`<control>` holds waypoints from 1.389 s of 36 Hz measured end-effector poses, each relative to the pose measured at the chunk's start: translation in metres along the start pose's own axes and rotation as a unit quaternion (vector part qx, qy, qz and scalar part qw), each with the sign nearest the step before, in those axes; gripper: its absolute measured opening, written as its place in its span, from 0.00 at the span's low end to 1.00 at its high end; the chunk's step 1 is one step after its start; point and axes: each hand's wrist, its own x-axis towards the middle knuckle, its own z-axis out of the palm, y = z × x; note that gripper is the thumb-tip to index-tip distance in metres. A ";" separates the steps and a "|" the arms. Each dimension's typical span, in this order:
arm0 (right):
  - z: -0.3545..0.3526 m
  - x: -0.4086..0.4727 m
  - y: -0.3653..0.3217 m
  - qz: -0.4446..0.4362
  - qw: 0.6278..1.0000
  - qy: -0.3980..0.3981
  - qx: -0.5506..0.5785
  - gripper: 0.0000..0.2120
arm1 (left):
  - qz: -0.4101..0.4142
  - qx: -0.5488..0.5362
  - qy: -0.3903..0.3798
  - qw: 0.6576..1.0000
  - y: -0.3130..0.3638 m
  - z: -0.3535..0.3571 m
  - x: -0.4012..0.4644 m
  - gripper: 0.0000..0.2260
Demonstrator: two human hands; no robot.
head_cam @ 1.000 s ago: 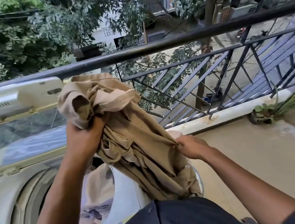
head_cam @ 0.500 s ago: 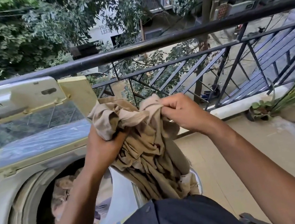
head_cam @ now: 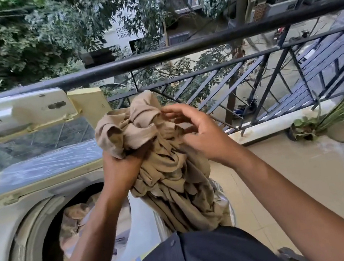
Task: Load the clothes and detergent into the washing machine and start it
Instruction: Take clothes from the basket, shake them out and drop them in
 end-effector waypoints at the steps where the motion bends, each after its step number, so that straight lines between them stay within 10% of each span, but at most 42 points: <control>1: 0.000 0.000 0.012 0.024 0.999 0.027 -0.031 0.29 | 0.000 -0.010 0.003 1.000 0.001 -0.003 0.001 0.20; 8: -0.001 -0.005 0.127 0.214 0.952 -0.075 -0.207 0.41 | -0.045 -0.043 0.042 0.997 0.020 -0.017 0.005 0.16; 14: 0.008 -0.015 0.179 0.288 0.911 -0.118 -0.272 0.15 | -0.024 -0.059 0.080 0.995 0.038 -0.033 0.014 0.26; 17: 0.003 -0.016 0.184 0.300 0.912 -0.091 -0.265 0.15 | -0.018 -0.080 0.091 0.992 0.036 -0.038 0.014 0.36; 23: -0.022 -0.007 0.154 0.306 0.922 0.050 -0.234 0.14 | -0.029 -0.031 0.113 0.993 0.030 -0.033 0.011 0.20; 29: -0.031 0.012 0.072 0.210 0.959 0.148 -0.116 0.14 | -0.027 0.041 0.091 0.995 0.014 -0.020 0.009 0.16; 35: -0.018 0.011 -0.019 0.070 0.993 0.094 -0.026 0.11 | -0.056 0.145 0.106 0.982 -0.001 -0.003 0.006 0.41; 41: 0.000 0.016 -0.047 -0.008 0.998 -0.006 0.061 0.11 | -0.028 0.140 -0.047 0.989 0.012 0.006 -0.010 0.23; 50: 0.016 0.021 -0.034 -0.073 0.996 -0.051 -0.013 0.05 | -0.034 0.113 0.050 0.992 -0.002 0.010 0.002 0.12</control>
